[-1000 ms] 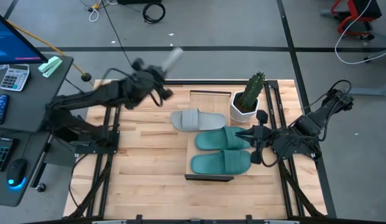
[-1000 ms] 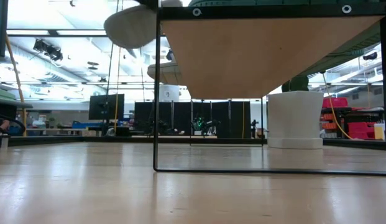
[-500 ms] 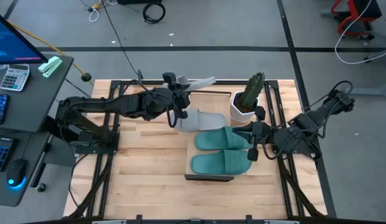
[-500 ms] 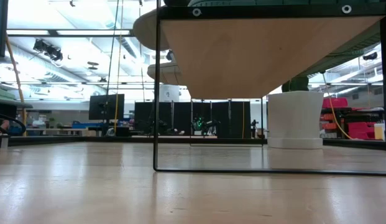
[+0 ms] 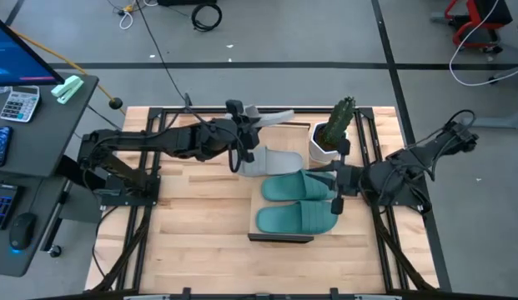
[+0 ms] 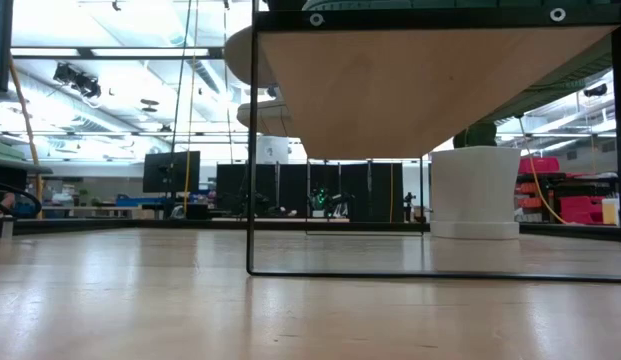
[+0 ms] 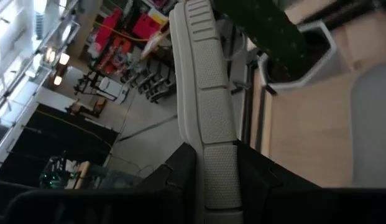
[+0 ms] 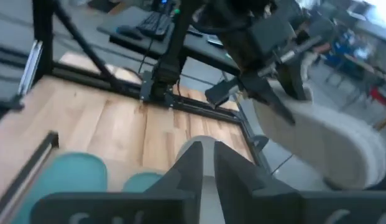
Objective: Pick and place slides into the shelf
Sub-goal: Put the gray slide on the shelf
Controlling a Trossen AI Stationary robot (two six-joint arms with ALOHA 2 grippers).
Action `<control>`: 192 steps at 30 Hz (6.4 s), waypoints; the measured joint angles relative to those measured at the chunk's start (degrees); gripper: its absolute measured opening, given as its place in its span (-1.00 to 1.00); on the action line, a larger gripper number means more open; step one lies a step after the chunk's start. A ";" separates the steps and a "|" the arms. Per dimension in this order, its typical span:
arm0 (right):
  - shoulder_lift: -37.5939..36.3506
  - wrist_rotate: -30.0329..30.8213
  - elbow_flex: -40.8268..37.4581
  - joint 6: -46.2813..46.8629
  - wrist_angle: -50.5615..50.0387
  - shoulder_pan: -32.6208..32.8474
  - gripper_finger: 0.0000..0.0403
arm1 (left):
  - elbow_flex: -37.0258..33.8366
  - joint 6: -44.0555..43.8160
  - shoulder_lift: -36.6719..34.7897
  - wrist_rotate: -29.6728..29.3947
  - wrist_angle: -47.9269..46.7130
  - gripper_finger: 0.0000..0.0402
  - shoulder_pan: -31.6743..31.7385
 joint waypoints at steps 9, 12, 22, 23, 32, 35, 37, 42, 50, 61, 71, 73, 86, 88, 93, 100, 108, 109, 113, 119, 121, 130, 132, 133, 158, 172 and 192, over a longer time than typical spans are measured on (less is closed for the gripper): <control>0.01 0.18 1.73 -19.81 0.10 -7.95 -0.25 | -0.04 2.05 0.61 -0.64 -0.18 -0.58 -1.90; 0.01 0.12 3.60 -21.39 -0.26 -12.13 -0.06 | -0.04 2.22 0.61 -0.60 -0.37 -0.58 -2.35; 2.99 -15.25 9.69 -25.86 -6.91 -24.45 0.20 | -0.04 5.68 0.61 -0.82 1.13 -0.58 -2.83; 3.81 -15.63 10.45 -26.57 -8.61 -25.16 0.20 | -0.04 6.08 0.61 -0.83 1.48 -0.58 -2.83; 11.54 -15.76 17.74 -34.41 -12.35 -27.74 0.19 | -0.04 6.59 0.61 -0.82 1.66 -0.58 -2.72; 13.59 -15.78 20.17 -35.26 -14.17 -28.51 0.19 | -0.04 6.70 0.61 -0.82 1.69 -0.58 -2.70; 14.91 -15.72 21.89 -35.30 -15.79 -28.90 0.19 | -0.04 6.72 0.61 -0.82 1.65 -0.58 -2.70; 19.55 -15.78 27.01 -34.41 -21.82 -29.51 0.19 | -0.04 6.72 0.62 -0.69 0.97 -0.58 -2.33; 26.97 -11.94 37.52 -33.18 -31.50 -28.94 0.09 | -0.04 6.50 0.66 -0.42 -1.17 -0.58 -1.34; 27.31 -11.66 39.76 -32.47 -36.82 -29.52 0.05 | -0.04 6.48 0.74 -0.18 -1.23 -0.58 -1.39; 27.55 -11.75 39.74 -31.68 -37.96 -30.53 0.03 | -0.04 6.48 0.74 -0.16 -1.14 -0.58 -1.43; 27.55 -11.69 39.74 -31.30 -38.39 -31.00 -0.01 | -0.04 6.49 0.74 -0.16 -1.14 -0.58 -1.43; 27.57 -14.38 39.74 -30.04 -39.97 -31.69 -0.66 | -0.02 6.50 0.74 -0.22 -1.05 -0.57 -1.43; 27.57 -14.49 39.74 -30.04 -39.97 -31.69 -0.70 | -0.02 6.50 0.74 -0.21 -1.04 -0.55 -1.43; 27.57 -13.49 39.72 -30.07 -40.03 -31.71 -0.70 | -0.02 6.50 0.74 -0.22 -0.74 -0.46 -1.43; 27.57 -12.01 39.71 -30.25 -40.03 -31.71 -0.73 | -0.02 6.46 0.74 -0.25 -0.31 -0.35 -1.41; 27.57 -10.58 39.71 -30.47 -40.02 -32.05 -0.73 | 0.00 6.46 0.63 -0.39 0.50 -0.33 -1.69; 27.57 -10.36 39.71 -30.46 -39.99 -32.06 -0.73 | 0.00 6.53 0.59 -0.45 1.03 -0.34 -1.76; 27.37 -9.98 39.74 -30.44 -39.66 -32.19 -0.73 | -0.08 7.75 0.20 -1.86 3.75 -0.34 -2.44; 27.37 -9.79 39.76 -30.28 -39.58 -32.21 -0.74 | -0.10 10.83 -0.28 -4.57 5.98 -0.28 -3.56; 27.37 -10.03 39.76 -30.28 -39.60 -32.41 -0.74 | -0.10 11.17 -0.31 -5.88 6.18 -0.26 -4.14; 27.65 -9.79 39.63 -30.28 -41.22 -34.69 -0.74 | 0.09 11.05 -0.66 -6.41 7.04 -0.24 -6.30; 27.61 -9.92 39.63 -30.28 -41.24 -34.75 -0.74 | 0.09 11.18 -0.63 -6.82 7.04 -0.24 -6.39; 27.61 -10.06 39.63 -30.31 -41.34 -34.82 -0.74 | 0.09 11.18 -0.63 -7.40 7.17 -0.24 -6.38; 27.54 -13.09 39.13 -46.70 -43.76 -35.50 -0.74 | 9.77 11.73 -1.51 -20.27 10.47 -0.32 -5.89; 27.58 -15.31 27.67 -50.37 -32.68 -35.49 -0.74 | 9.77 10.48 -1.64 -19.72 10.33 -0.37 -5.93; 27.53 -18.81 26.34 -57.51 -28.23 -40.39 -0.74 | 9.75 10.47 -1.64 -19.72 10.32 -0.40 -5.93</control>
